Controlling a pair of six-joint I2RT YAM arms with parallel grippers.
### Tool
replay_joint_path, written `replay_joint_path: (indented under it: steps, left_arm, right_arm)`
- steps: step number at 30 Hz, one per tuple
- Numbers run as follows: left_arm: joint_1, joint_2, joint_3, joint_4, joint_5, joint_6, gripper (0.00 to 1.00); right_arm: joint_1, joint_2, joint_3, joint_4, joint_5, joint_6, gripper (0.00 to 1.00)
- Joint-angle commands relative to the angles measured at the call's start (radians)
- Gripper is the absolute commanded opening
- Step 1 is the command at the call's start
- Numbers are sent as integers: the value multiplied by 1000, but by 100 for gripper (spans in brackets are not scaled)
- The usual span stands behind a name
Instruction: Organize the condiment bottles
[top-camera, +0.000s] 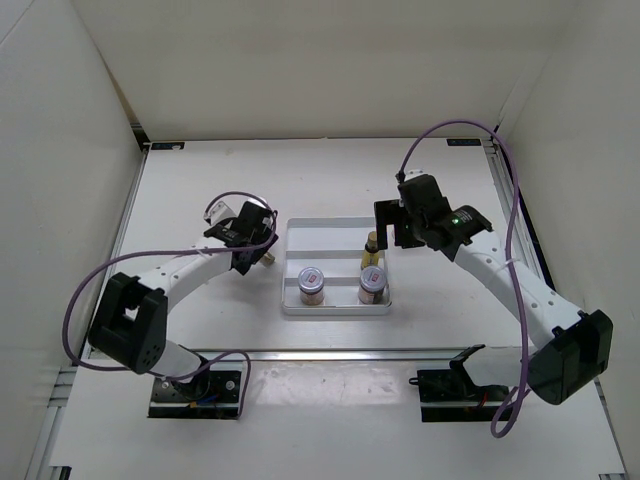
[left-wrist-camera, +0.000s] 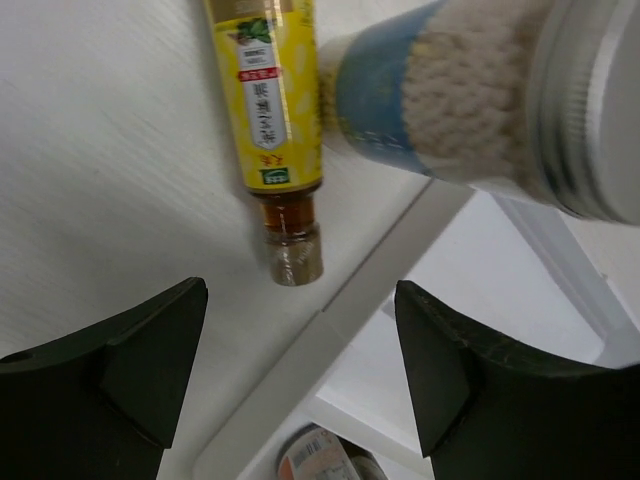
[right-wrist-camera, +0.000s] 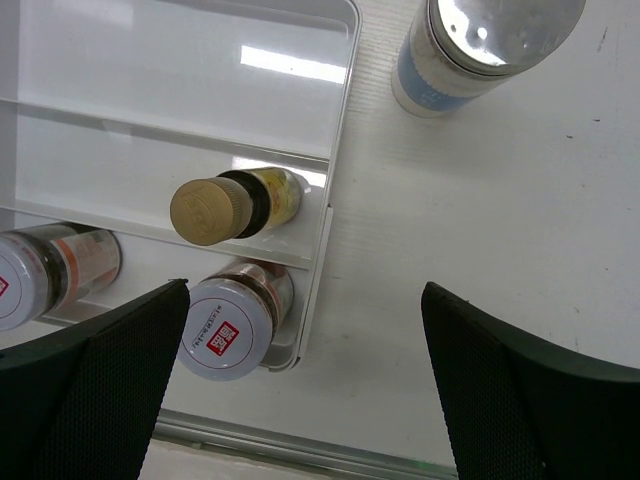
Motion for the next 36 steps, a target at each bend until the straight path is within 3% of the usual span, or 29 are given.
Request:
replay_joint_path:
  steps: [1, 10, 17, 23, 26, 33, 36]
  left_arm:
    - [16, 19, -9, -20, 23, -57, 86]
    - [58, 150, 20, -20, 74, -48, 81]
    - [67, 203, 53, -20, 103, -20, 61]
    - [85, 238, 62, -20, 137, 1, 54]
    - [85, 247, 62, -20, 157, 12, 47]
    - [95, 166, 30, -20, 184, 21, 11]
    - [95, 77, 5, -20, 184, 21, 11]
  right_arm:
    - [-4, -30, -10, 20, -1, 5, 100]
    - [-13, -30, -10, 20, -1, 5, 100]
    - [-13, -30, -20, 20, -1, -5, 100]
    - [-22, -30, -20, 20, -1, -5, 100]
    - [-22, -30, -20, 20, -1, -5, 100]
    - [-22, -30, -20, 20, -1, -5, 100]
    - [-22, -30, -29, 20, -1, -5, 100]
